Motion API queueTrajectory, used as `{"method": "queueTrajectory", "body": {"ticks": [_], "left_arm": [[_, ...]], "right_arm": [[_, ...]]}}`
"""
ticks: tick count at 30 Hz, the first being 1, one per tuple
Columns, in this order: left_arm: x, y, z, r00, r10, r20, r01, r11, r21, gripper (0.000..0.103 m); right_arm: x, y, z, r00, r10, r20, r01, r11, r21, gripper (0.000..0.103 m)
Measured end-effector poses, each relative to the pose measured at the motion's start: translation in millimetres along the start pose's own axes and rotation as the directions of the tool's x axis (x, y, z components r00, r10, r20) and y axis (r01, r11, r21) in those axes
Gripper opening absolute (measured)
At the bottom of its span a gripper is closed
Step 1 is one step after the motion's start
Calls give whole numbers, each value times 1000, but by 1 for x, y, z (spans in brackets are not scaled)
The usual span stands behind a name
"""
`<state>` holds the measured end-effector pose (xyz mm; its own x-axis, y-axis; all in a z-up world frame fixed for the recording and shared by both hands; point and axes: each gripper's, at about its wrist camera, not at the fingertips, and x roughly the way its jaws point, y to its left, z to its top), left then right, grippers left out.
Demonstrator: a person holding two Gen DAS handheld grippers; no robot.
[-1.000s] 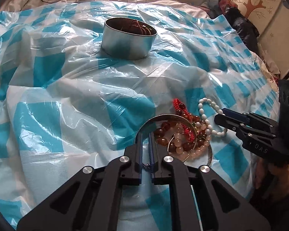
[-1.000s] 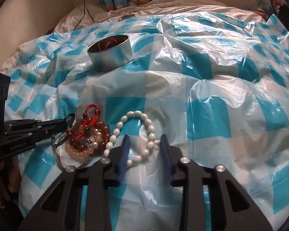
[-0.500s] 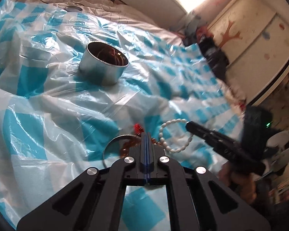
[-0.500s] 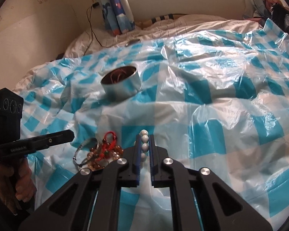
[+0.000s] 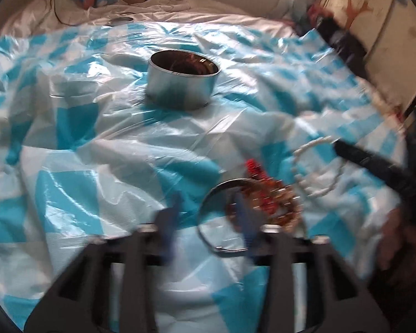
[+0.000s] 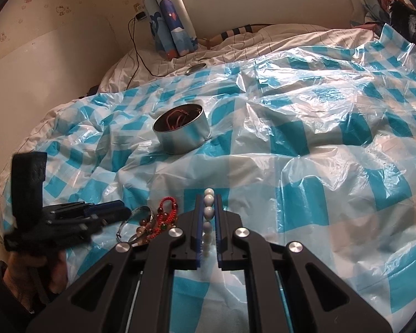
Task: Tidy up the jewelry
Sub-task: 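Pull the white bead strand up with the right gripper while the left gripper pins the dish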
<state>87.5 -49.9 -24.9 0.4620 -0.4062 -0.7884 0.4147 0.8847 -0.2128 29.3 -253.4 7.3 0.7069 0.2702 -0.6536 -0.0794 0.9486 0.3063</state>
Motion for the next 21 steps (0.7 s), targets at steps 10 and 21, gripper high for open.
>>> {"method": "queueTrajectory", "body": {"ticks": [10,21], "left_arm": [[5,-16,-11,989,143,-28,-137,978,156,2],[-45,21,3,987,-108,122,116,991,-62,2]], "right_arm": [[2,2,0,1000,13,-3,-13,1000,-1,8],[-7,3,4,998,44,39,-44,999,11,8]]}}
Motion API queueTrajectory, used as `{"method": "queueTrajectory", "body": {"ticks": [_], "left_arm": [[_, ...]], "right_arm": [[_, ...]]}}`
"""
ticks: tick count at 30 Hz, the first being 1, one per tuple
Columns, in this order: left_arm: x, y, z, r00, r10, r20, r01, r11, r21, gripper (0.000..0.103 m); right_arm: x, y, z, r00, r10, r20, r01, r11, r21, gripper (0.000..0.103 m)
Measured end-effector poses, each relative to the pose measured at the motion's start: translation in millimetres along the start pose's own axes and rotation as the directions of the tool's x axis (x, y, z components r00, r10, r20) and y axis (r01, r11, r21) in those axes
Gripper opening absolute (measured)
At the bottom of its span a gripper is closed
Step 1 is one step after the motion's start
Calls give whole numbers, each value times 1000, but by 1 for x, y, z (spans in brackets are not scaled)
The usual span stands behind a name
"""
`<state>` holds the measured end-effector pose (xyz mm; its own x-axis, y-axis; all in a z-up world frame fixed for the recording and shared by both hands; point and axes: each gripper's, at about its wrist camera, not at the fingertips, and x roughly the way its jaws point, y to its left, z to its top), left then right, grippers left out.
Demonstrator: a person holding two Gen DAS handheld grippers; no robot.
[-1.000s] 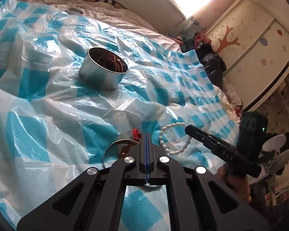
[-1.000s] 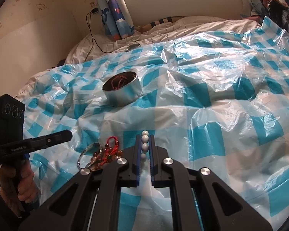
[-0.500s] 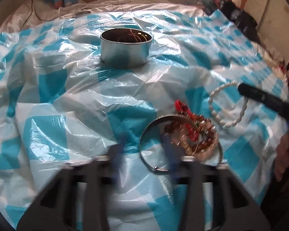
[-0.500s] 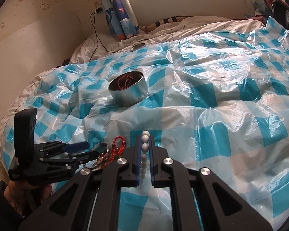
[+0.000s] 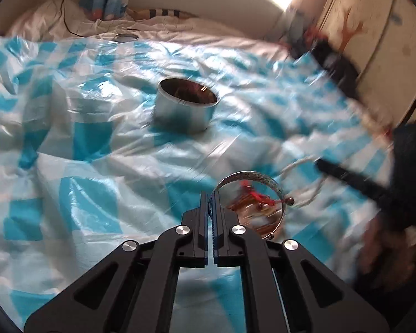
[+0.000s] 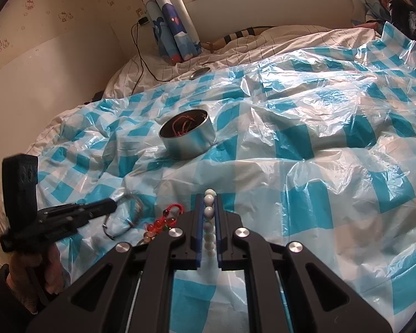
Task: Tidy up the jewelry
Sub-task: 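Pull the white bead strand up with the right gripper while the left gripper pins the dish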
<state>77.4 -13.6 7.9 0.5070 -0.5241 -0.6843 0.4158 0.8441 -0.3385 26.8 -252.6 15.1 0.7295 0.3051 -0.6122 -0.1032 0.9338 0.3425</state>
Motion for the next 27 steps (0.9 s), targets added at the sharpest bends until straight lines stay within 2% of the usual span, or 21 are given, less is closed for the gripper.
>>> {"method": "queueTrajectory", "body": {"ticks": [3,5,6,7,9,10,11,12,13,14,17,19,23,27], "left_arm": [[-2,2,5,995,-99,21,100,994,-49,2],[-1,2,8,986,-165,35,167,983,-77,2],[0,2,11,976,-214,46,217,972,-87,2],[2,-1,13,973,-226,43,229,970,-88,2],[16,-14,15,989,-145,-6,145,989,-15,2],[25,-12,15,990,-137,-34,136,990,-26,2],[39,-13,12,996,-42,-77,43,999,8,2],[54,-16,7,990,85,-113,-76,994,84,2],[61,-14,5,987,82,-137,-73,995,72,2],[63,-13,3,988,42,-147,-37,998,41,2],[58,-17,6,992,-28,-119,30,999,15,2],[55,-14,5,993,-47,-113,46,999,-10,2],[41,-7,6,987,-141,-74,136,988,-69,2],[28,3,20,982,-187,-13,185,976,-116,2]], "right_arm": [[-7,3,2,999,12,32,-12,1000,-7,8],[-9,5,4,999,27,45,-27,1000,-7,8],[-10,6,5,998,30,53,-29,1000,-11,8],[-12,7,7,997,31,65,-30,999,-17,8],[-11,7,8,997,32,64,-31,999,-17,8],[-10,6,8,998,31,59,-31,999,-14,8],[-8,6,7,998,30,52,-29,1000,-11,8],[-7,6,7,998,30,49,-30,1000,-10,8],[-8,6,7,998,30,48,-30,1000,-9,8],[-8,5,7,998,31,50,-31,999,-8,8],[-10,4,6,998,33,54,-33,999,-4,8],[-11,4,7,998,36,56,-36,999,-2,8],[-11,4,7,997,41,60,-41,999,-6,8],[-14,10,14,993,88,77,-87,996,-9,8]]}}
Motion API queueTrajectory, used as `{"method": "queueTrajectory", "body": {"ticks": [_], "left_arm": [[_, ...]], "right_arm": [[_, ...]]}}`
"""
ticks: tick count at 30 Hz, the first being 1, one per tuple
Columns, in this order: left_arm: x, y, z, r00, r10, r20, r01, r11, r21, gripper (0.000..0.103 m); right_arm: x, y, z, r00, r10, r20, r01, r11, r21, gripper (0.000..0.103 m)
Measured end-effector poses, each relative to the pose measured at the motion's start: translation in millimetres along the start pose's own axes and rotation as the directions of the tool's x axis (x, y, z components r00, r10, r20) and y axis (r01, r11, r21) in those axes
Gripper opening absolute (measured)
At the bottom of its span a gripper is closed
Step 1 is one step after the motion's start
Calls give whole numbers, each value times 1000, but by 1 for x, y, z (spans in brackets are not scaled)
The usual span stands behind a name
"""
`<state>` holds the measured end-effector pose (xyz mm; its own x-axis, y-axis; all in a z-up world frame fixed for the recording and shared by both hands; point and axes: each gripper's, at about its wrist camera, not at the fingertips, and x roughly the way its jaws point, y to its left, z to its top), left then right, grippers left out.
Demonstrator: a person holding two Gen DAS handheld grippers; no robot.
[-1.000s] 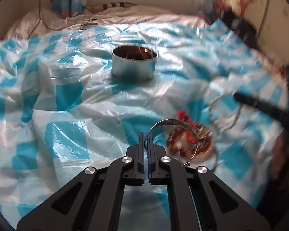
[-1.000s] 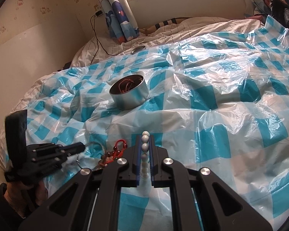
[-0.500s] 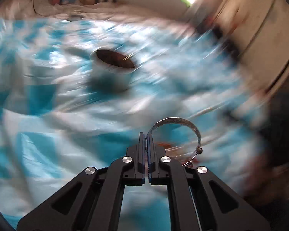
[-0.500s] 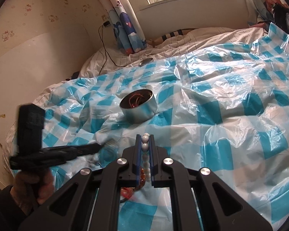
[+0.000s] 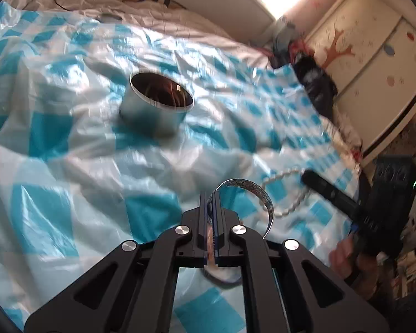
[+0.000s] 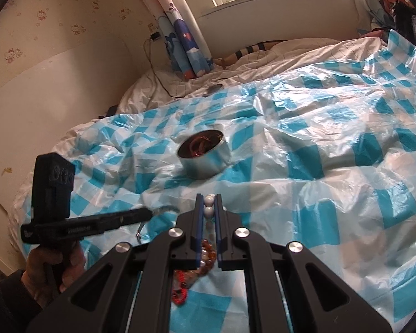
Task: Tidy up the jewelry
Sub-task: 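Carry the white bead strand to the silver tin with the right gripper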
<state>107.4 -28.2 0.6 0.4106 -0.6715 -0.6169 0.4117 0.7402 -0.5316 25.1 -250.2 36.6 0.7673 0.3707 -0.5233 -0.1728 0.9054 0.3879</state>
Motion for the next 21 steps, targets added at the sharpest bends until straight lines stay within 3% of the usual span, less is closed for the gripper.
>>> {"method": "queueTrajectory", "body": {"ticks": [9,21], "left_arm": [[-11,17,53,991,80,110,-80,997,-7,2],[18,36,110,980,139,139,-141,990,2,2]], "right_arm": [[21,16,45,997,74,30,-72,995,-71,8],[92,32,102,996,89,4,-87,979,-182,8]]}}
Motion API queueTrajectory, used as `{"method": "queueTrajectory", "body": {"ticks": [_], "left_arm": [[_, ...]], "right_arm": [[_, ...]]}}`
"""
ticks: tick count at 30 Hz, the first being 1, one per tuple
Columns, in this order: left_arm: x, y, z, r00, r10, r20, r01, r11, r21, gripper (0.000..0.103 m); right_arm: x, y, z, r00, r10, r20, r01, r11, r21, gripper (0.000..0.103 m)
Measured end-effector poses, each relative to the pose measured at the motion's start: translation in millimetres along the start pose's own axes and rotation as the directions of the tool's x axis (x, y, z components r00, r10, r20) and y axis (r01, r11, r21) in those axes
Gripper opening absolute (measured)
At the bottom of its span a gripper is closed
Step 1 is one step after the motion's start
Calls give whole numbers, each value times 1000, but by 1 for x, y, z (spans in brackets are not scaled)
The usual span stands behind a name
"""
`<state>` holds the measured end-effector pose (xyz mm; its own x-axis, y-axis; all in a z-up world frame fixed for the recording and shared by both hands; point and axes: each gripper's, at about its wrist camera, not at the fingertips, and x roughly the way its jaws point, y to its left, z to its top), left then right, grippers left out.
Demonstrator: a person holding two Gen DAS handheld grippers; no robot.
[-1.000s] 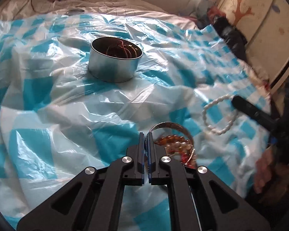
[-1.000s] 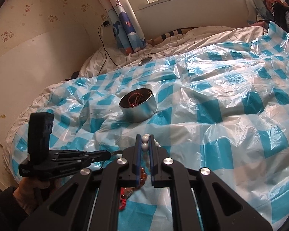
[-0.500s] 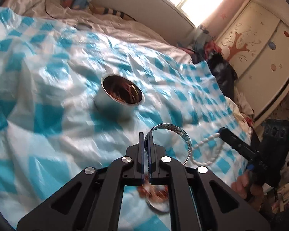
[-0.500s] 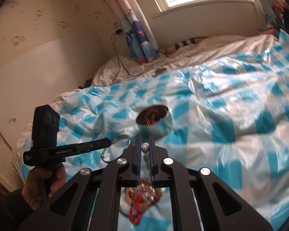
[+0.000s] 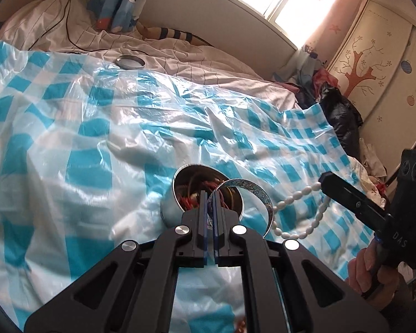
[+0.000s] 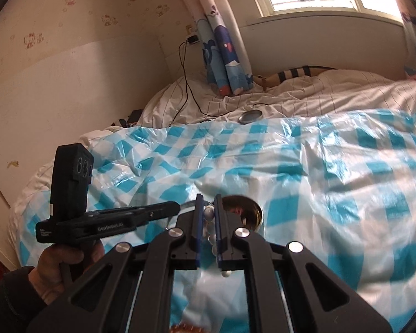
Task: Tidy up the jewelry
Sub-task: 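Carry the white bead strand to the silver tin with the right gripper, then open the right gripper to drop the white bead strand into the tin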
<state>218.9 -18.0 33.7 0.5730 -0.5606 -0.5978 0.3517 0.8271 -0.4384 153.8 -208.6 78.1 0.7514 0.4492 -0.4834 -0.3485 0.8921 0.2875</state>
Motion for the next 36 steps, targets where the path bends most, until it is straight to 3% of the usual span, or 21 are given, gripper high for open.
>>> {"method": "queueTrajectory", "body": {"ticks": [5,13,22,30,32,34,36], "left_arm": [[20,0,11,1000,15,-11,-14,1000,19,3],[55,5,6,994,44,-103,-41,999,32,4],[24,23,18,999,45,-28,-46,998,-45,5],[16,24,20,999,45,-15,-46,997,-54,6],[15,23,20,999,43,-15,-44,998,-51,7],[14,20,20,999,41,-15,-42,998,-47,9],[14,19,20,999,39,-13,-40,998,-45,10]], "right_arm": [[31,-1,8,1000,-13,-17,12,999,-34,8],[72,-11,1,996,-53,-77,49,998,-51,8],[87,-10,-10,991,-56,-122,48,997,-63,8],[96,-6,-14,985,-59,-162,47,996,-78,8],[94,-5,-13,985,-72,-158,60,995,-80,12],[91,-4,-10,985,-96,-144,84,993,-86,32],[88,-2,-8,985,-104,-138,92,992,-88,33]]}}
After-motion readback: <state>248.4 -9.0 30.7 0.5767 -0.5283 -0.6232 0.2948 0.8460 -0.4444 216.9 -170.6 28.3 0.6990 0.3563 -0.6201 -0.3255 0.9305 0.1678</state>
